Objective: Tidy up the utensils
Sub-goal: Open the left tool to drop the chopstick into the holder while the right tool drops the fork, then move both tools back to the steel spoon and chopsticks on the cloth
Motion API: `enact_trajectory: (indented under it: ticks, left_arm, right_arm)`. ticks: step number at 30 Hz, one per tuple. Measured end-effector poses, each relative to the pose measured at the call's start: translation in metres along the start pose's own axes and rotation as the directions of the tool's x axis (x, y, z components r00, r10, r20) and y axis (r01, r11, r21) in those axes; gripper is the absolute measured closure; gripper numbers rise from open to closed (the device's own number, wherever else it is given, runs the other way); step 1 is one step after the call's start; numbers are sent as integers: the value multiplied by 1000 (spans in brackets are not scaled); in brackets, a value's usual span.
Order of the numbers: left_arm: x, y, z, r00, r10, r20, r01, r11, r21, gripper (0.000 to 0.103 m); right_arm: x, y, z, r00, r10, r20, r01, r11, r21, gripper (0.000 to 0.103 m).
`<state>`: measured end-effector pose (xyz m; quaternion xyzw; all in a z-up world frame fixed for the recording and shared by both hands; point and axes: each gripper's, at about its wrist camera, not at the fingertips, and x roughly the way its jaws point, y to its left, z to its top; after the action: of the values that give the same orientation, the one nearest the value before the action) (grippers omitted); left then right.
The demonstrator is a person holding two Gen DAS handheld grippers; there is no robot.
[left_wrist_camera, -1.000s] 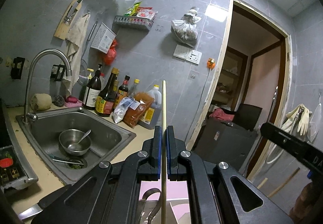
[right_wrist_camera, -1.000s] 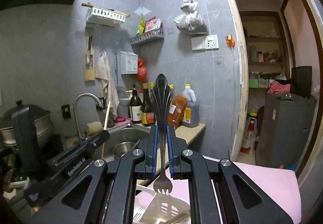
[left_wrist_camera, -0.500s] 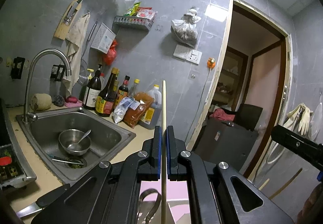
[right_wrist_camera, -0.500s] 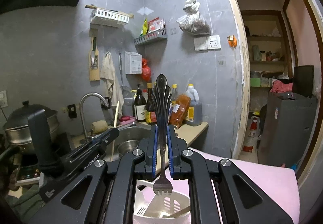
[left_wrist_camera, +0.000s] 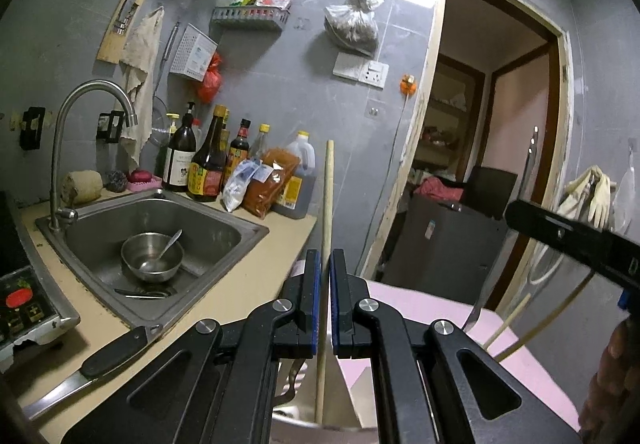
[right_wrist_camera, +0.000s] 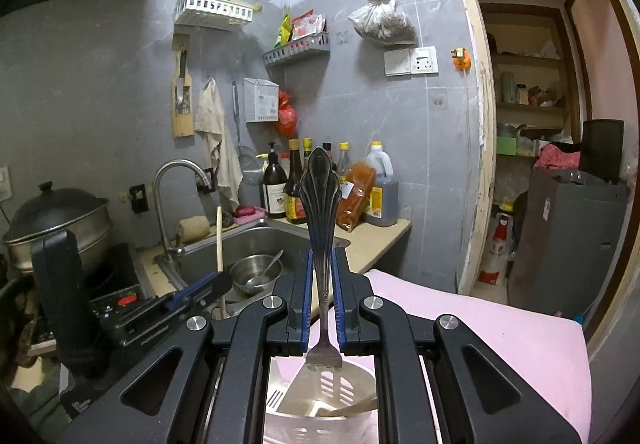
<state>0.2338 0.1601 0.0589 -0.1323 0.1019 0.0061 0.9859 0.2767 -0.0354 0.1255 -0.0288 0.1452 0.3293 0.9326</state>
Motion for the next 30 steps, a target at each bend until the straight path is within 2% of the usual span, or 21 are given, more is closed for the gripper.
enact_trajectory:
  ticks: [5, 7, 11, 14, 17, 20, 22, 23, 25, 27, 30]
  left_arm:
    - [-1, 0, -1, 1000, -9, -14, 9, 1000, -9, 97]
    - [-3, 1, -1, 1000, -16, -11, 16, 1000, -14, 93]
    - [-9, 0, 1, 999, -34, -5, 34, 999, -23, 82]
    - [-14, -2, 4, 999, -41, 0, 41, 999, -26, 78]
    - [-20, -5, 10, 999, -51, 8, 51, 998, -30, 69]
    - [-28, -12, 17, 999, -50, 15, 51, 998, -24, 61]
    - [-34, -18, 23, 999, -48, 19, 48, 999, -20, 52]
    - [-39, -21, 26, 999, -46, 26, 47, 999, -20, 45]
    - [-46, -27, 30, 998, -50, 35, 50, 999, -16, 38]
    - [-53, -35, 35, 998, -44, 42, 43, 999, 4, 26]
    - [-63, -47, 39, 997, -46, 56, 44, 999, 29, 17]
  right_arm:
    - [1, -2, 2, 1000, 8, -14, -8, 1000, 14, 93]
    - [1, -3, 2, 1000, 10, -17, -9, 1000, 14, 84]
    - [-1, -4, 3, 1000, 20, -7, -20, 1000, 21, 84]
    - [-5, -7, 5, 999, 32, 11, -32, 999, 28, 83]
    - [-10, -9, 8, 998, 43, 45, -45, 998, 33, 77]
    - [-22, -10, 10, 995, 31, 99, -34, 999, 29, 66]
    - [-32, -12, 11, 990, 11, 142, -17, 999, 37, 51]
    - [-38, -14, 12, 987, 1, 163, -8, 999, 42, 48]
    - [-48, -18, 12, 981, -26, 195, 17, 999, 49, 34]
    - [-64, -24, 11, 970, -71, 234, 59, 997, 57, 28]
    - [-85, -36, 7, 953, -135, 270, 120, 990, 69, 18]
